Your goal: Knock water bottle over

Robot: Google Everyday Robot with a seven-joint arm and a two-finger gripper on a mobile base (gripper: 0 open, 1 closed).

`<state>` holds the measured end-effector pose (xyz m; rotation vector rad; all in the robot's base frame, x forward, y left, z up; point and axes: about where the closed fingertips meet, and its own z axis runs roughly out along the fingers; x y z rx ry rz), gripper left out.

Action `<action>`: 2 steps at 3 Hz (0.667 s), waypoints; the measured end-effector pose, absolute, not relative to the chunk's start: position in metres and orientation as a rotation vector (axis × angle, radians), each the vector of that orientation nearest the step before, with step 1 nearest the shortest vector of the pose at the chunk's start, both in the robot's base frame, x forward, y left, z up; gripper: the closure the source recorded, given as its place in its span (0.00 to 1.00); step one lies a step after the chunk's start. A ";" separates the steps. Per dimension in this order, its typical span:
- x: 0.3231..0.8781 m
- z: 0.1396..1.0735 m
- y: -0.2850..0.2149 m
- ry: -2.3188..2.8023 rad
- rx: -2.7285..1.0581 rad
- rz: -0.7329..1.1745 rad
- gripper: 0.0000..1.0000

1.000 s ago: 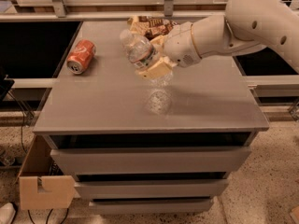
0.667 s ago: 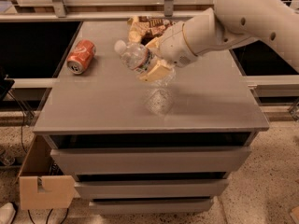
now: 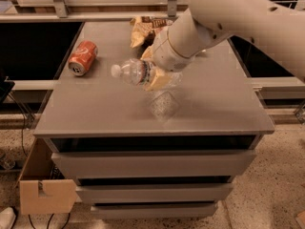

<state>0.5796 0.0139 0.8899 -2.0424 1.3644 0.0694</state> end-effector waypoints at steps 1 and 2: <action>0.578 0.877 0.010 1.332 -2.199 -0.057 1.00; 0.577 0.870 0.005 1.289 -2.334 -0.112 1.00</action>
Offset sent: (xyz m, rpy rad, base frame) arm -0.0036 -0.0205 -0.0263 -0.4177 -0.0341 0.1968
